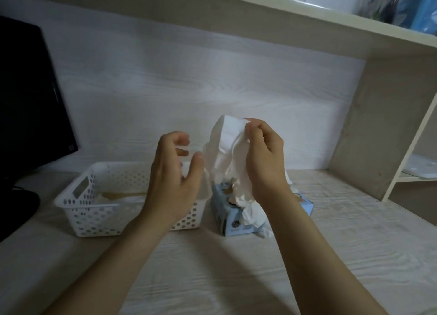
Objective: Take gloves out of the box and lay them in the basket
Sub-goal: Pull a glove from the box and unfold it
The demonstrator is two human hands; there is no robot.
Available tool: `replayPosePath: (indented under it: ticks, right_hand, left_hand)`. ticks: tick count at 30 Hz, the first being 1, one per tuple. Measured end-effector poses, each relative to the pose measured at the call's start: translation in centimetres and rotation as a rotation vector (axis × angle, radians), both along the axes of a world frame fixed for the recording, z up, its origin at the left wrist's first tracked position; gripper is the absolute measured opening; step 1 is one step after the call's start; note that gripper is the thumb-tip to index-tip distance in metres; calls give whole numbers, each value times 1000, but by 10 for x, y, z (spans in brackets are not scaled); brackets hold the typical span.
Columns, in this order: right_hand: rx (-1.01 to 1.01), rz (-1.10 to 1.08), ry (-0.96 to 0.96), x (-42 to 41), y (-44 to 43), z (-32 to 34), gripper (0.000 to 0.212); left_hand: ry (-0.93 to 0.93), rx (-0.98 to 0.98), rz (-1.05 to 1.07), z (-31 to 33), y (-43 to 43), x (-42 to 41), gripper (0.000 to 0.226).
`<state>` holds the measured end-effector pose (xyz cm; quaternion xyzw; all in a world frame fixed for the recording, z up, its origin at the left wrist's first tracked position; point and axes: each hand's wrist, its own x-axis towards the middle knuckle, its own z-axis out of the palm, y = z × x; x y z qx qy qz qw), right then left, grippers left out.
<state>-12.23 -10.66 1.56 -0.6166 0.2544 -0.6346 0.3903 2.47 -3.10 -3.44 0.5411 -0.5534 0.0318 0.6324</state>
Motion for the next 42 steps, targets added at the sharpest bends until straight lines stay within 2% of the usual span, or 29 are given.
replayPosePath:
  ticks: [2, 5, 7, 9, 13, 16, 20, 24, 27, 34, 37, 42]
  right_hand:
    - [98, 106, -7, 9, 3, -1, 30]
    - [236, 229, -12, 26, 5, -4, 29]
    - [313, 290, -19, 38, 5, -8, 31]
    - [362, 294, 21, 47, 3, -10, 32]
    - [402, 278, 169, 66, -5, -11, 33]
    - [339, 320, 326, 79, -6, -2, 45]
    - [190, 333, 410, 99, -10, 13, 30]
    - [144, 404, 516, 109, -23, 25, 49]
    - [94, 375, 610, 113, -26, 27, 65]
    - [26, 297, 727, 129, -33, 15, 69]
    - [11, 204, 745, 132, -34, 7, 61]
    - [-49, 18, 720, 131, -41, 1, 21]
  left_hand:
    - [187, 152, -103, 5, 2, 12, 38]
    - [421, 299, -289, 13, 4, 27, 39]
    - [507, 285, -356, 16, 4, 37, 26]
    - [530, 234, -327, 18, 4, 44, 17]
    - [482, 192, -234, 23, 6, 62, 10]
    - [446, 198, -205, 35, 4, 74, 6]
    - [364, 242, -165, 48, -9, 90, 10]
    - [320, 335, -146, 50, -24, 107, 12]
    - [339, 370, -118, 50, -31, 116, 12]
    - [292, 407, -5, 50, -41, 121, 22]
    - [237, 394, 38, 51, -40, 120, 23]
    - [193, 385, 6, 60, -32, 123, 19]
